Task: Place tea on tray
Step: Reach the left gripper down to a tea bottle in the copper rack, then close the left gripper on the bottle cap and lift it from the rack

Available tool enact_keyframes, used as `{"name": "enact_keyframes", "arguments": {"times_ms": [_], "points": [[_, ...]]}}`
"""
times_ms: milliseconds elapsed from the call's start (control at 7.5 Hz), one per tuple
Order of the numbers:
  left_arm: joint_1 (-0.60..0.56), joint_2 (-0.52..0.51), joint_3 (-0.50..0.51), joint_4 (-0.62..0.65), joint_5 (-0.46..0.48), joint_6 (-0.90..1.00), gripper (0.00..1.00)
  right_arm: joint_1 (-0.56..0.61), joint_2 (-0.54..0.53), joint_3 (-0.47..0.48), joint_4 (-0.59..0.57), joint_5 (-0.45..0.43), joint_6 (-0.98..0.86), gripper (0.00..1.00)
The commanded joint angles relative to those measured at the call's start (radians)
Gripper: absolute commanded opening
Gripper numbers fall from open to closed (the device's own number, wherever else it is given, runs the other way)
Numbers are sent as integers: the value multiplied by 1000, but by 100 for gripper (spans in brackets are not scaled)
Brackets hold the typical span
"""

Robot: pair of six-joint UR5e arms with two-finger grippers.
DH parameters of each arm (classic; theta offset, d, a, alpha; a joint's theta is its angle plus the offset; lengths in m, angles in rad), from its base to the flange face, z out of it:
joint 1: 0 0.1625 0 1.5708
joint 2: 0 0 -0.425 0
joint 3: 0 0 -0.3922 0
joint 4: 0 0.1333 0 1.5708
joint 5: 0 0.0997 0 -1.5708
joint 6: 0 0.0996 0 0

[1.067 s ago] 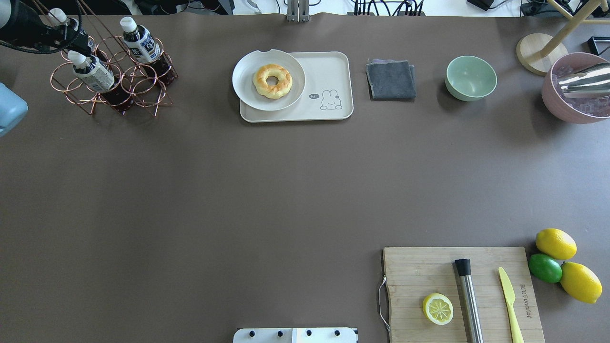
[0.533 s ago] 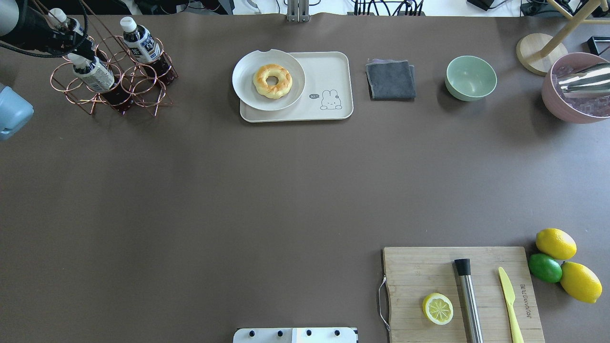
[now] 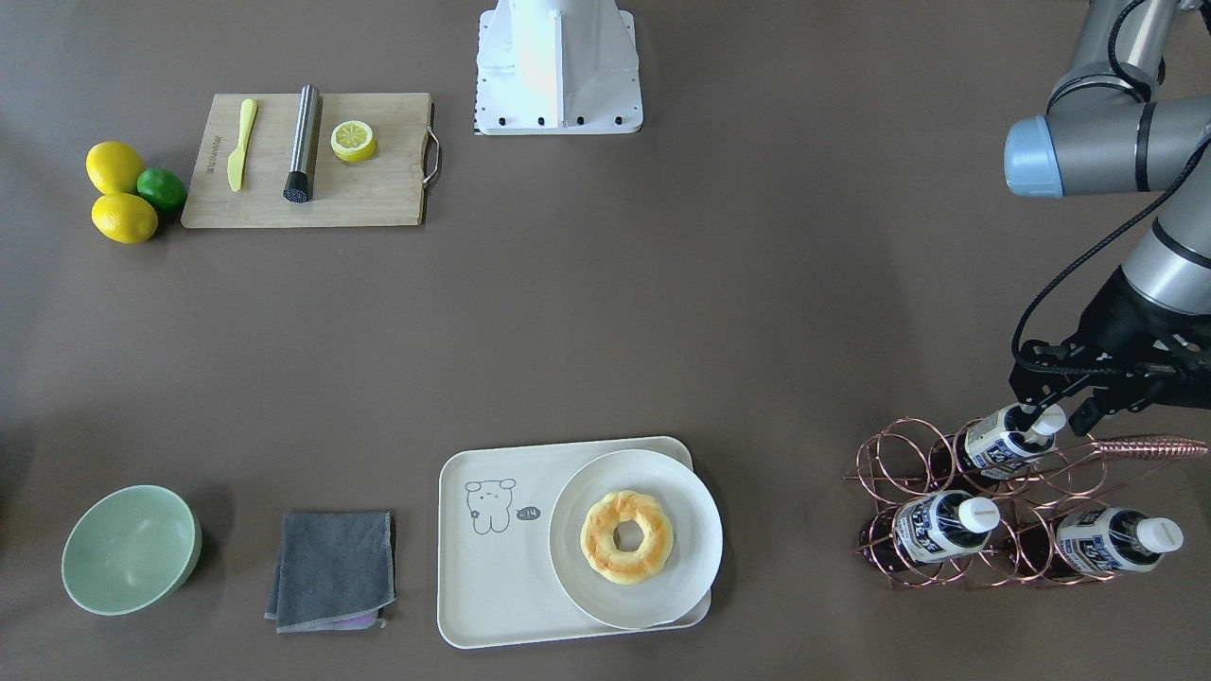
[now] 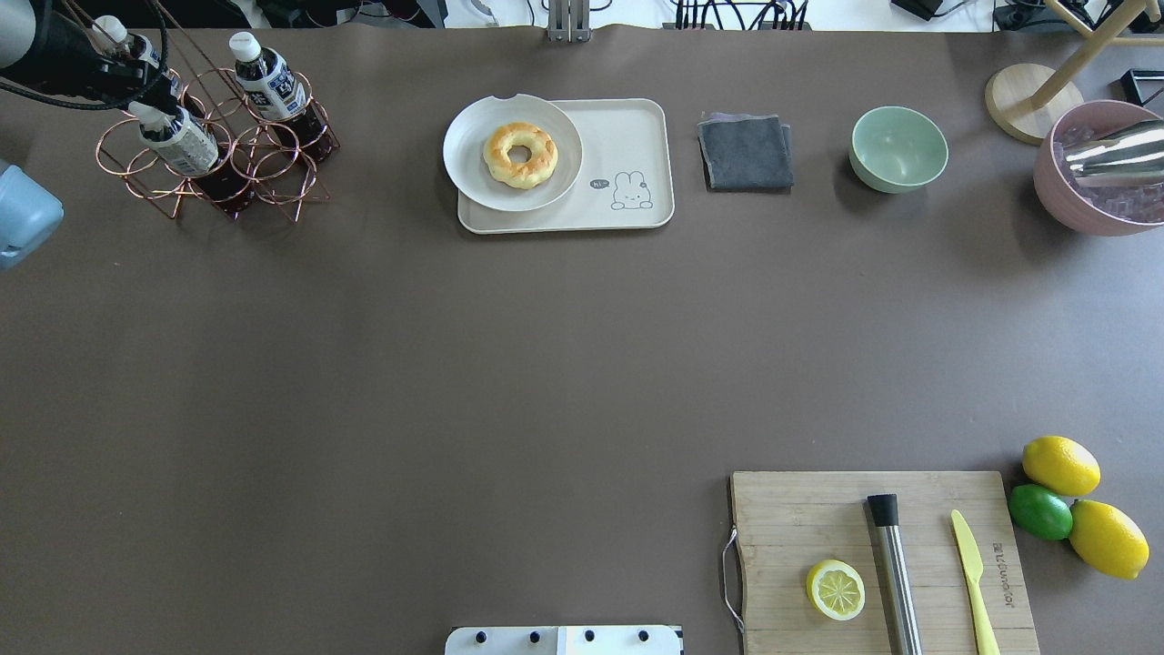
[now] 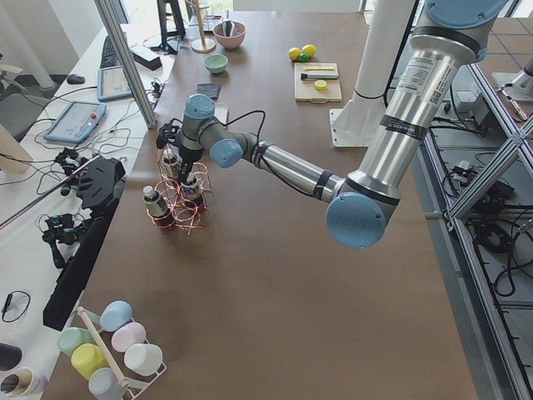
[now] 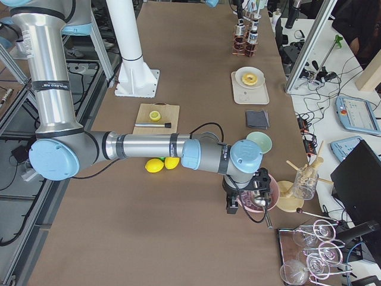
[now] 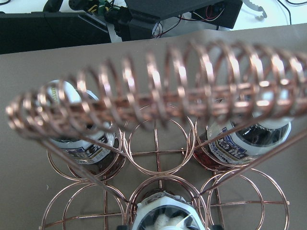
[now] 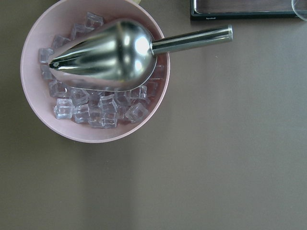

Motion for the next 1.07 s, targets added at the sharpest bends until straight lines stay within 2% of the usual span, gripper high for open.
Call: {"name": "enact_keyframes", "arguments": {"times_ms": [0, 133, 267, 400, 667, 933], "points": [[0, 3, -10, 2, 2, -3, 51, 0, -1, 0, 0, 1, 0, 100], [0, 3, -10, 2, 2, -5, 42, -2, -1, 0, 0, 1, 0, 100], [0, 3, -10, 2, 2, -8, 24, -2, -1, 0, 0, 1, 1, 100], [-1, 4, -10, 2, 2, -8, 0, -2, -1, 0, 0, 1, 1, 100], [-14, -2, -27, 9, 2, -8, 0, -2, 0, 1, 0, 1, 1, 100], [-52, -17, -83, 96, -8, 0, 0, -2, 3, 0, 0, 1, 4, 100]]}}
